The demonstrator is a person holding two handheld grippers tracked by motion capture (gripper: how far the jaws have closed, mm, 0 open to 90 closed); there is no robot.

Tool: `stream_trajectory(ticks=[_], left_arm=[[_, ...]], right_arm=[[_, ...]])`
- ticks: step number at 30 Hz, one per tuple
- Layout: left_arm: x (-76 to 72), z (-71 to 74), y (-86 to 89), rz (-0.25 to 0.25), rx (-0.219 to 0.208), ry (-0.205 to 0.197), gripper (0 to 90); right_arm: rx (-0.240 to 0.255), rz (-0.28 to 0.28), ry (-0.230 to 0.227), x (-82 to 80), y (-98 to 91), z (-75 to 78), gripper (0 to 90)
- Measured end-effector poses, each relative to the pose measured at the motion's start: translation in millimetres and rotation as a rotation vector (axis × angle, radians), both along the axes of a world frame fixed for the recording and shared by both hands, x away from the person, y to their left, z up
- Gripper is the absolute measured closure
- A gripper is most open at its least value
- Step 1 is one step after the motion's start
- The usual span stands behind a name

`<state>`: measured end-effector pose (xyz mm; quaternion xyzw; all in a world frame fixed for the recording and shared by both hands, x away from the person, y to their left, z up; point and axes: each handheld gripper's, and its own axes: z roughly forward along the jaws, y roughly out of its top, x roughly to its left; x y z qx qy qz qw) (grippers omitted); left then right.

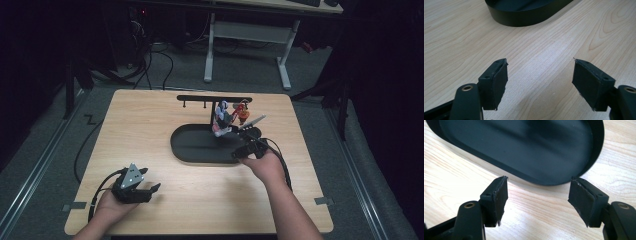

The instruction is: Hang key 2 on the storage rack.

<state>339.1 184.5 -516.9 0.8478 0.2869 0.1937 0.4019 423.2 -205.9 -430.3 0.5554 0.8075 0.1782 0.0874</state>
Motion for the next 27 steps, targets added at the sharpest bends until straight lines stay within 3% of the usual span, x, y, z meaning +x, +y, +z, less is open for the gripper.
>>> stream_trajectory(ticks=[4, 8, 14, 16, 21, 22, 23, 24, 26, 27], left_arm=[[0.0, -1.0, -1.4, -0.002, 0.004, 0.001, 28.5], [0.3, -1.3, -2.0, -0.004, 0.01, 0.004, 28.5], [1.1, -1.8, -2.4, -0.004, 0.012, 0.004, 28.5], [1.2, -1.7, -3.0, -0.007, 0.01, 0.001, 28.5], [0.9, -2.1, -4.6, -0.012, 0.008, 0.003, 28.5], [0.9, -2.0, -5.0, -0.013, 0.005, 0.008, 28.5], [0.8, -2.1, -5.6, -0.014, -0.002, 0.011, 28.4], [0.6, -2.2, -6.3, -0.018, 0.002, 0.013, 28.4], [0.1, -2.8, -8.2, -0.021, 0.011, 0.012, 28.4], [0.4, -2.9, -9.0, -0.018, 0.01, 0.013, 28.4]], right_arm=[[0.044, -0.021, -0.049, -14.7, -10.1, -13.3, 31.7], [0.042, -0.04, -0.132, -33.2, -20.4, -29.7, 29.1], [0.108, -0.037, -0.215, -62.7, -33.2, -55.1, 27.8], [0.115, -0.043, -0.277, -77.3, -36.1, -65.9, 26.7], [0.208, -0.083, -0.378, -115.4, -39.7, -85.7, 15.3], [0.195, -0.072, -0.394, -124.1, -38.9, -90.1, 15.3], [0.181, -0.048, -0.382, -128.1, -36.6, -88.4, 14.3], [0.154, -0.012, -0.398, -130.7, -35.2, -84.3, 14.5], [0.112, -0.022, -0.473, -135.2, -34.8, -83.3, 14.7], [0.121, -0.031, -0.475, -134.8, -34.9, -84.9, 14.6]])
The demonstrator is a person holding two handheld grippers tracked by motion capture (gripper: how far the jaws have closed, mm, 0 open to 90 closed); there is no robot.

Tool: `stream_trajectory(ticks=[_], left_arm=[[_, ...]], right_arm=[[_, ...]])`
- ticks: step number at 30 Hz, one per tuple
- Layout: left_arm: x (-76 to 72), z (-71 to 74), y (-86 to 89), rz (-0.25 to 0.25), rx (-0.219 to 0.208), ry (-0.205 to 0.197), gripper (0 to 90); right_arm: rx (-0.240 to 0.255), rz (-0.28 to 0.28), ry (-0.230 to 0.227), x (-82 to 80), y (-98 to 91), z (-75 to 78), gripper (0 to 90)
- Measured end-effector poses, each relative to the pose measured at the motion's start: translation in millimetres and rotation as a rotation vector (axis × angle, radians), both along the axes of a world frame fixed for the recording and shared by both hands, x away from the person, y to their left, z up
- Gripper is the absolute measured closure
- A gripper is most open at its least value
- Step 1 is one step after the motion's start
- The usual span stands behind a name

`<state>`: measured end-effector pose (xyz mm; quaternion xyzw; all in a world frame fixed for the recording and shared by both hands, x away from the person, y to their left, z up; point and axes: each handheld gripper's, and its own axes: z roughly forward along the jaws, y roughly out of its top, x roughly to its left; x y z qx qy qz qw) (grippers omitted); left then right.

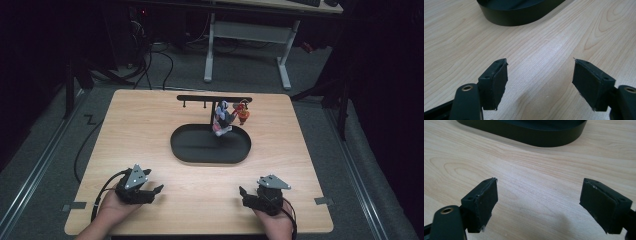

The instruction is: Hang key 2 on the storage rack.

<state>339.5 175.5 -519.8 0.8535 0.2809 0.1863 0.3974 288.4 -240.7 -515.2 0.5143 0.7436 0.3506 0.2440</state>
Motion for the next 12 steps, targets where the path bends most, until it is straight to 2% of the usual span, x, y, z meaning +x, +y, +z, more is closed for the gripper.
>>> stream_trajectory(ticks=[2, 6, 9, 12], left_arm=[[0.7, -0.1, -1.3, 0.004, -0.003, 0.003, 28.4], [0.9, -1.1, -3.7, -0.001, 0.008, -0.002, 28.3], [1.9, -1.5, -3.7, -0.004, 0.006, 0.0, 28.3], [1.6, -0.9, -2.2, -0.005, 0.005, -0.002, 28.1]], right_arm=[[0.019, 0.008, 0.022, 3.3, 1.1, -4.4, 14.4], [0.004, 0.03, 0.037, 5.9, 5.2, -9.9, 14.2], [0.003, 0.033, 0.031, 5.7, 4.9, -10.2, 14.1], [0.027, 0.023, 0.026, 5.0, 3.9, -9.7, 12.7]])
